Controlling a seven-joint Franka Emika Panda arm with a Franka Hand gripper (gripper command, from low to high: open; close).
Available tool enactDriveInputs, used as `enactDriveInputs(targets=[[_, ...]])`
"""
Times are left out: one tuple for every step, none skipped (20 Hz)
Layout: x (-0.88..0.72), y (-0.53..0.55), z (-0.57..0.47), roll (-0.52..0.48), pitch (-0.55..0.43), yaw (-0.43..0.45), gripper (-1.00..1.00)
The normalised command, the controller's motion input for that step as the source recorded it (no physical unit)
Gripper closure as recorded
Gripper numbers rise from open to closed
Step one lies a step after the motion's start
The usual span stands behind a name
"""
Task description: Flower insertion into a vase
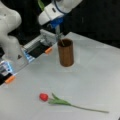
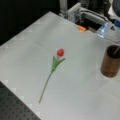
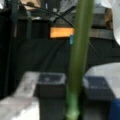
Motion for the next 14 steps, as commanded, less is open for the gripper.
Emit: enactDriveInputs(targets=[[0.39, -0.11, -0.23, -0.074, -0.028, 0.087, 1.0], [0.42, -0.1, -0.25, -0.075, -0.03, 0.093, 1.0], [0.42, -0.09, -0.26, -0.079, -0.029, 0.098, 1.0], [0.45, -0.09, -0.29, -0.084, -0.03, 0.098, 1.0], [0.48, -0.07, -0.32, -0.084, -0.039, 0.085, 1.0], [0.5, -0.06, -0.34, -0.084, -0.036, 0.073, 1.0], [0.5, -0.04, -0.33, -0.08, -0.019, 0.07, 1.0], [0.5, -0.03, -0.33, -0.074, -0.008, 0.063, 1.0], [0.49, -0.03, -0.31, -0.072, -0.015, 0.064, 1.0], [0.48, -0.04, -0.29, -0.071, -0.011, 0.069, 1.0], [0.45, -0.04, -0.25, -0.072, 0.006, 0.073, 1.0], [0.43, -0.05, -0.21, -0.063, 0.008, 0.078, 1.0], [0.39, -0.06, -0.15, -0.061, 0.022, 0.081, 1.0], [0.38, -0.06, -0.13, -0.051, 0.022, 0.08, 1.0]])
